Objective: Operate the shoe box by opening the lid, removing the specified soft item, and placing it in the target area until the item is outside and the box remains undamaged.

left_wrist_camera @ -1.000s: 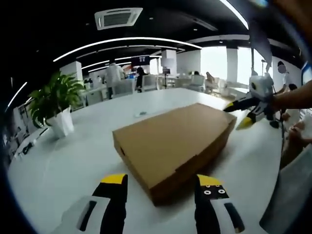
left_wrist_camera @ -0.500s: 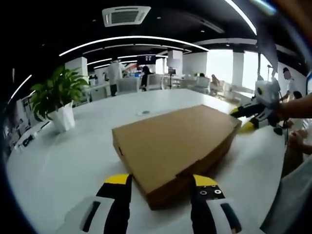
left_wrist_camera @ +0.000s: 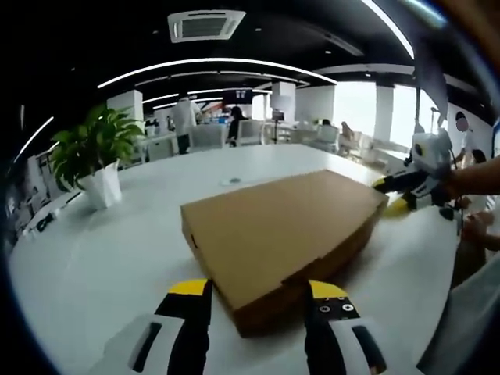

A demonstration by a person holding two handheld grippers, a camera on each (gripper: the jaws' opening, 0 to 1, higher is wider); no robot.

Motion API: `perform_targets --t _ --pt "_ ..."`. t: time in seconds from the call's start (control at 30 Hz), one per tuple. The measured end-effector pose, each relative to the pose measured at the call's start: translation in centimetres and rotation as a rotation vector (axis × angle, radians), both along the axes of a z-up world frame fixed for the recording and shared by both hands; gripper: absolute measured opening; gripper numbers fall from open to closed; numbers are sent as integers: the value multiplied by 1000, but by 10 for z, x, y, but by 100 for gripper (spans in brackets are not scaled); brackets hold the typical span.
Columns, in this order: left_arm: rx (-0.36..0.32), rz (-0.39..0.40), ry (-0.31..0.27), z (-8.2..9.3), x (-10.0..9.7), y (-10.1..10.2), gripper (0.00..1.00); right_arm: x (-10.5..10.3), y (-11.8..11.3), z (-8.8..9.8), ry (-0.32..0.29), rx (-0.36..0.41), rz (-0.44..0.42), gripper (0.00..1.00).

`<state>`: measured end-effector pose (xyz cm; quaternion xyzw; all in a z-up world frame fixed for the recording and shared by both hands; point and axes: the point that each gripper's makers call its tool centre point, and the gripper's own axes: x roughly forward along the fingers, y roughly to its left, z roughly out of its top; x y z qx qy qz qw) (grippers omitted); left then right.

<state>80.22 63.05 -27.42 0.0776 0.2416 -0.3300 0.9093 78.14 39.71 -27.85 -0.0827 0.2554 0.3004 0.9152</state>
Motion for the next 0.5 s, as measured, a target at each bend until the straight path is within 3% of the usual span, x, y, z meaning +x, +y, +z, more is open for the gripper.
perform_targets --t 0.5 --pt "-8 -17 13 1 1 3 46 -5 4 1 13 -1 -35 43"
